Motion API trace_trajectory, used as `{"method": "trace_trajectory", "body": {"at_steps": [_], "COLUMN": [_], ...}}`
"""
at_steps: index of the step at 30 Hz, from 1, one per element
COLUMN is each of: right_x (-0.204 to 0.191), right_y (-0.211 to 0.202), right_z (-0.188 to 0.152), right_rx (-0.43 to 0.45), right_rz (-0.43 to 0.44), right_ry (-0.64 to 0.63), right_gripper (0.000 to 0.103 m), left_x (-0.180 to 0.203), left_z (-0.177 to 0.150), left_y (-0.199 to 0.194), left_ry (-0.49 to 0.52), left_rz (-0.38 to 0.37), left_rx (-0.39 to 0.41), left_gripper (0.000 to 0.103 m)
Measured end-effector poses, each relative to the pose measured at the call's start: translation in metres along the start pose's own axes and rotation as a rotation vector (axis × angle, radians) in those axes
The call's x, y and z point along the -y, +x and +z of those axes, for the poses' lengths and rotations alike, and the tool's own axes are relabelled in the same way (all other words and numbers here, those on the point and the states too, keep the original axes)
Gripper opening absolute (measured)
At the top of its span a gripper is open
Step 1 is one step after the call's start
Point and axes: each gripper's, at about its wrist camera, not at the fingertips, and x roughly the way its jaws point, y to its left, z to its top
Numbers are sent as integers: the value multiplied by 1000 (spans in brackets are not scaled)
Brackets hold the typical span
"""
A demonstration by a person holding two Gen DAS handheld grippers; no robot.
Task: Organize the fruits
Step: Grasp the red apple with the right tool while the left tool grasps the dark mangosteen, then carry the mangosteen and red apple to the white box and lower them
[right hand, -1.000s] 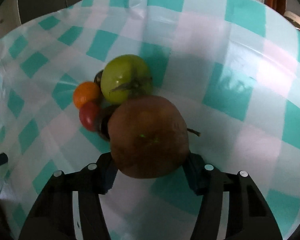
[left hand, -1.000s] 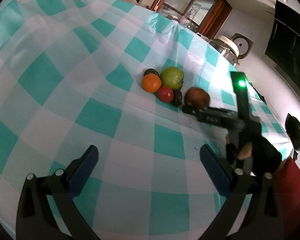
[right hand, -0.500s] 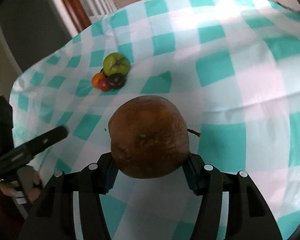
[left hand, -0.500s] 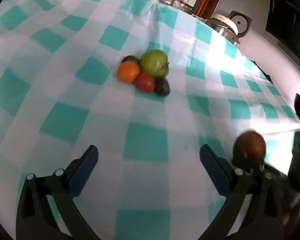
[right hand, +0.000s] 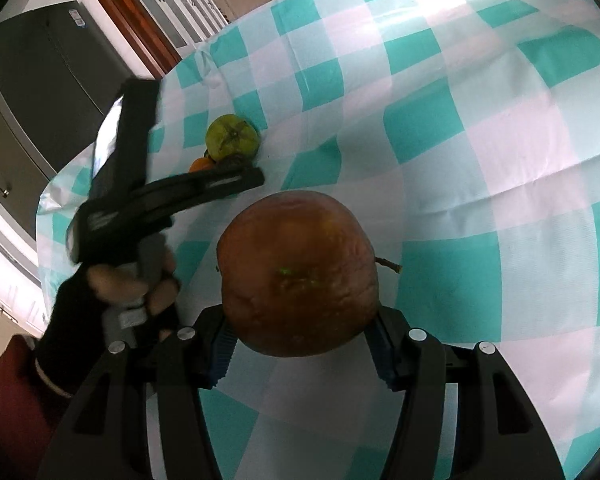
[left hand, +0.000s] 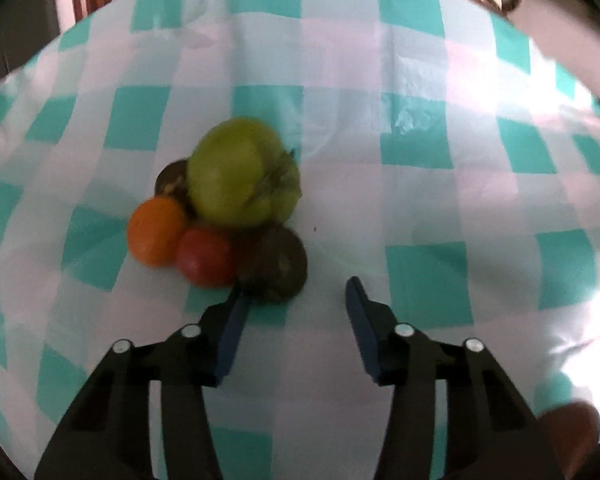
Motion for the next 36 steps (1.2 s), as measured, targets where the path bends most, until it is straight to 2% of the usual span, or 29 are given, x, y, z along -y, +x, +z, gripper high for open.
{"method": "trace_trajectory", "body": {"at_steps": [3,4,6,13,20,29,36], "right_x": [1,1,1,0,1,3,4], "right_y": [-1,-1,-1,-1,-1,0,-1], "right_z": [-1,-1,-2,-1,-1,0,-1], "right_rx": [2,2,1,0,1,3,9], "right_rz": [5,5,3,0,5,24,8], "right_ry": [2,2,-1,-4,-1,12,19], "right_gripper": [56,56,56,56,56,56,56], "left_x": [3,3,1,-32,-39,-50,-60], "left_z": [3,1,-10,-70,-92,-106,-132], "left_y": [3,1,-9,-62,-72,-91,-124], "left_ry": [-3,-3,-6,-12,-44,-59,-5], "left_rz": [16,9,-49,-167,-206,-193,-141], "left_rx": [3,1,10,58,59,64,100], "left_gripper": [28,27,27,27,27,27,27]}}
